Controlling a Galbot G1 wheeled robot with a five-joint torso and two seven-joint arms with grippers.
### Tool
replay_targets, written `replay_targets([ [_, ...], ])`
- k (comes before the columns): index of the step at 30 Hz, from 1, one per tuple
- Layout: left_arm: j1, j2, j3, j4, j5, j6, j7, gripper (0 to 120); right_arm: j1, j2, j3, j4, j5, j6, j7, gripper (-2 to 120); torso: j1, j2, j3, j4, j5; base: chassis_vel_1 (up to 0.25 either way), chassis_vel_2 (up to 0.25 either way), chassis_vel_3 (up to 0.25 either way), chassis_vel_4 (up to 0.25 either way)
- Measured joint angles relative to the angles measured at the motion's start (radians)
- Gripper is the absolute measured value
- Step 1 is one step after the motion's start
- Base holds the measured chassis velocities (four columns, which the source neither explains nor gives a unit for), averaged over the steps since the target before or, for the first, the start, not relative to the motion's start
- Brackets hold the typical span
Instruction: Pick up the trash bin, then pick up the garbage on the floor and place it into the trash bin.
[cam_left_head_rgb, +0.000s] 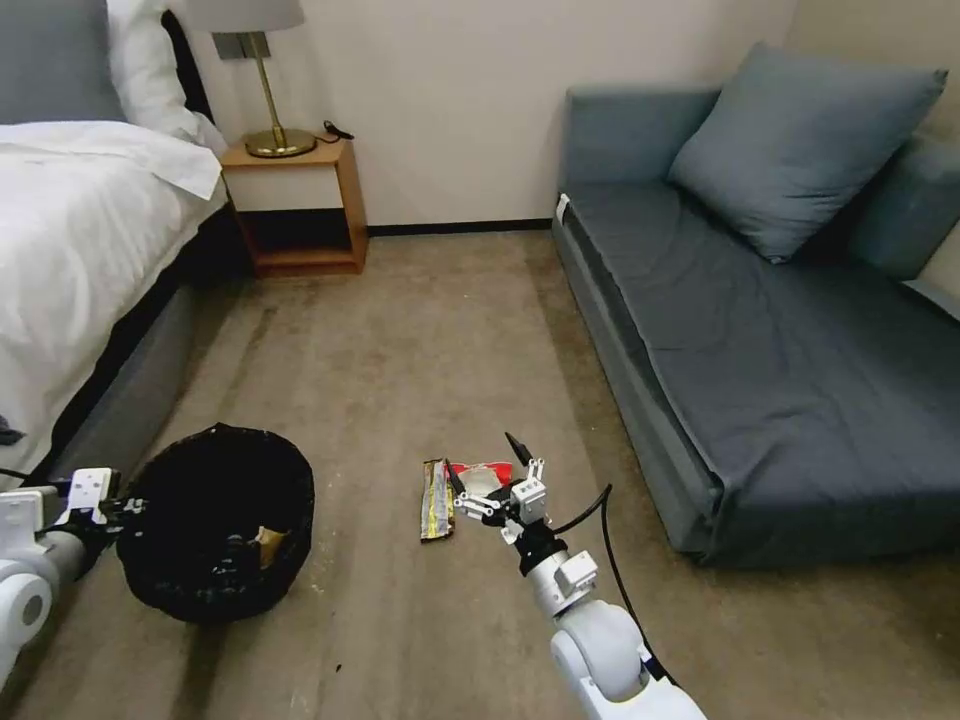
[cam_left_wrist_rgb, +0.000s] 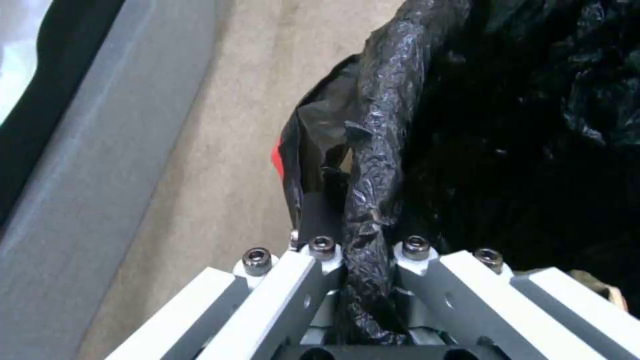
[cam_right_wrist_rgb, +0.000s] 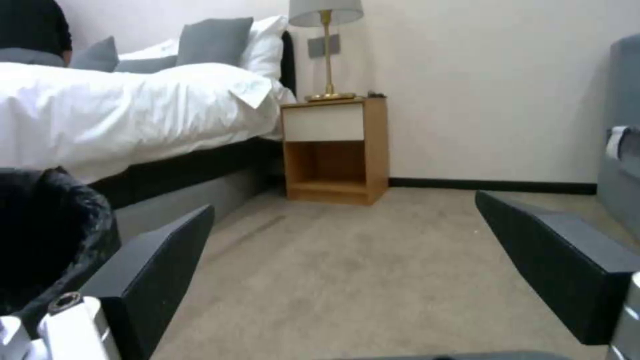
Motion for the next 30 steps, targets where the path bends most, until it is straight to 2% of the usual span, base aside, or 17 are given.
replay_targets([
  [7,0.001,0.001,-0.006,0.000,-0.001,0.000,0.000,3,0.007,-0.002,-0.019,-0.014,-0.001,-0.005,0.001,100,0.000,0.000,0.000,-0.0003,0.0000,-0.155,0.179,0.165,-0.173],
  [17,0.013,-0.006,-0.018,0.000,-0.001,0.001,0.000,3,0.018,-0.015,-0.037,-0.030,-0.013,-0.027,-0.019,100,0.000,0.000,0.000,-0.0003,-0.0001,-0.239,0.245,0.235,-0.240],
  [21,0.019,-0.008,-0.024,-0.001,-0.001,0.000,0.001,3,0.023,-0.049,-0.048,-0.046,-0.034,-0.071,-0.058,100,0.000,0.000,0.000,-0.0006,0.0001,-0.151,0.148,0.167,-0.178],
  [22,0.022,-0.010,-0.025,-0.001,-0.001,0.000,0.001,3,0.033,-0.079,-0.062,-0.064,-0.038,-0.103,-0.085,100,0.000,0.000,0.000,-0.0007,-0.0002,-0.107,0.043,0.069,-0.083],
  [26,0.030,-0.015,-0.031,-0.003,0.002,0.000,0.003,3,0.080,-0.133,-0.082,-0.124,-0.035,-0.169,-0.148,100,0.000,0.000,0.000,-0.0002,0.0000,-0.003,0.011,0.017,-0.004],
  [28,0.043,-0.019,-0.042,-0.004,0.016,-0.002,0.008,3,0.127,-0.173,-0.093,-0.176,-0.044,-0.228,-0.221,100,0.000,0.000,0.000,-0.0002,-0.0001,0.000,0.000,0.000,0.000],
  [30,0.048,-0.021,-0.047,-0.004,0.025,-0.004,0.011,3,0.147,-0.184,-0.100,-0.198,-0.050,-0.240,-0.240,100,0.000,0.000,0.000,-0.0001,-0.0002,0.000,0.000,0.000,0.000],
])
